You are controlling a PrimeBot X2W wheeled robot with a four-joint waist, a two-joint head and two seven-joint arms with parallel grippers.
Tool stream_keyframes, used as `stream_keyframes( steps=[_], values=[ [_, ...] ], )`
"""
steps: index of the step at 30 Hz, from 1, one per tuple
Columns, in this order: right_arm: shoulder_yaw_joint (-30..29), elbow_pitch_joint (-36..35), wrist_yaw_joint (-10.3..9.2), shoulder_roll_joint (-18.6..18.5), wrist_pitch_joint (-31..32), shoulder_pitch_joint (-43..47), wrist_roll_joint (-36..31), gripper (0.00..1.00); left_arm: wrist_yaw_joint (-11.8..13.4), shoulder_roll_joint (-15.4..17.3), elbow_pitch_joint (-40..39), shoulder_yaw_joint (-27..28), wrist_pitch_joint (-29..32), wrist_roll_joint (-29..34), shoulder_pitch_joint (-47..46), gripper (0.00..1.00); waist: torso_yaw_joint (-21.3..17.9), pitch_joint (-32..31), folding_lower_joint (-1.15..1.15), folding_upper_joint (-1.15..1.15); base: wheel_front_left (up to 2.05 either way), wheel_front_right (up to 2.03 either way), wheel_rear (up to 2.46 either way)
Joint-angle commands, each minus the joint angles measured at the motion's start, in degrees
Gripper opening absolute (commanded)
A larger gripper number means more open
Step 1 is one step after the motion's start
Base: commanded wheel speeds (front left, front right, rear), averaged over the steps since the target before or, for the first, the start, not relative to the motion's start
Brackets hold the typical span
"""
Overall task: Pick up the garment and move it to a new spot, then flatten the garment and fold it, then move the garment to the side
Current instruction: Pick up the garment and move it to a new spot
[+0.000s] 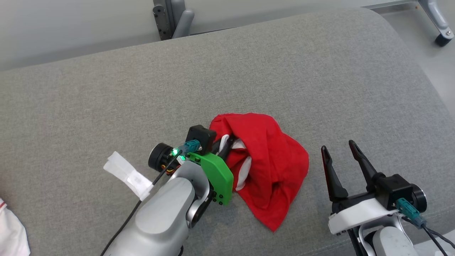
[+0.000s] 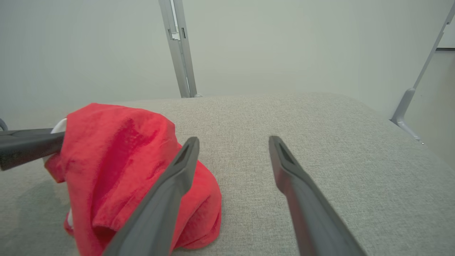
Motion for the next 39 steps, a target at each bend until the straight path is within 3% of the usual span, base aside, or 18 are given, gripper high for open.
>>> stream_keyframes(
  steps=[1, 8, 13, 20, 25, 32, 39],
  values=[
    [-0.1, 0.1, -0.04, -0.1, -0.2, 0.2, -0.4, 1.00, 0.5, 0.2, 0.4, -0.5, -0.8, -0.8, -0.7, 1.00, 0.4, -0.5, 0.00, 0.00, 0.00, 0.00, 0.00],
    [-1.3, -1.3, -0.04, -0.1, -0.2, 1.9, -1.3, 1.00, 3.7, 0.5, -1.6, -0.8, -7.2, -2.0, 0.9, 1.00, 2.1, -2.8, 0.00, 0.00, 0.00, 0.00, 0.00],
    [-3.3, -3.4, -0.04, -0.1, -0.2, 3.1, -2.0, 1.00, 6.6, 3.9, -7.8, 1.6, -10.4, -1.7, 5.7, 1.00, 3.9, -4.5, 0.00, 0.00, 0.00, 0.00, 0.00],
    [-6.0, -5.7, -0.04, -0.1, -0.2, 5.1, -3.6, 1.00, 10.0, 9.2, -19.9, 8.7, -11.3, -0.9, 17.1, 1.00, 6.6, -6.0, 0.00, 0.00, 0.00, 0.00, 0.00],
    [-7.0, -6.3, -0.04, -0.1, -0.2, 6.2, -4.2, 1.00, 10.9, 10.8, -24.5, 14.5, -11.3, 2.1, 25.0, 1.00, 7.9, -6.7, 0.00, 0.00, 0.00, 0.00, 0.00],
    [-8.7, -6.0, -0.04, -0.2, -0.2, 9.0, -5.1, 1.00, 7.2, 10.0, -28.6, 24.9, -11.3, 7.5, 36.2, 1.00, 9.8, -8.8, 0.00, 0.00, 0.00, 0.00, 0.00],
    [-10.0, -4.9, -0.04, -0.5, -0.2, 10.1, -5.1, 1.00, 3.0, 6.5, -29.9, 35.1, -11.3, 12.5, 42.4, 1.00, 10.9, -9.4, 0.00, 0.00, 0.00, 0.00, 0.00]
  ],
)
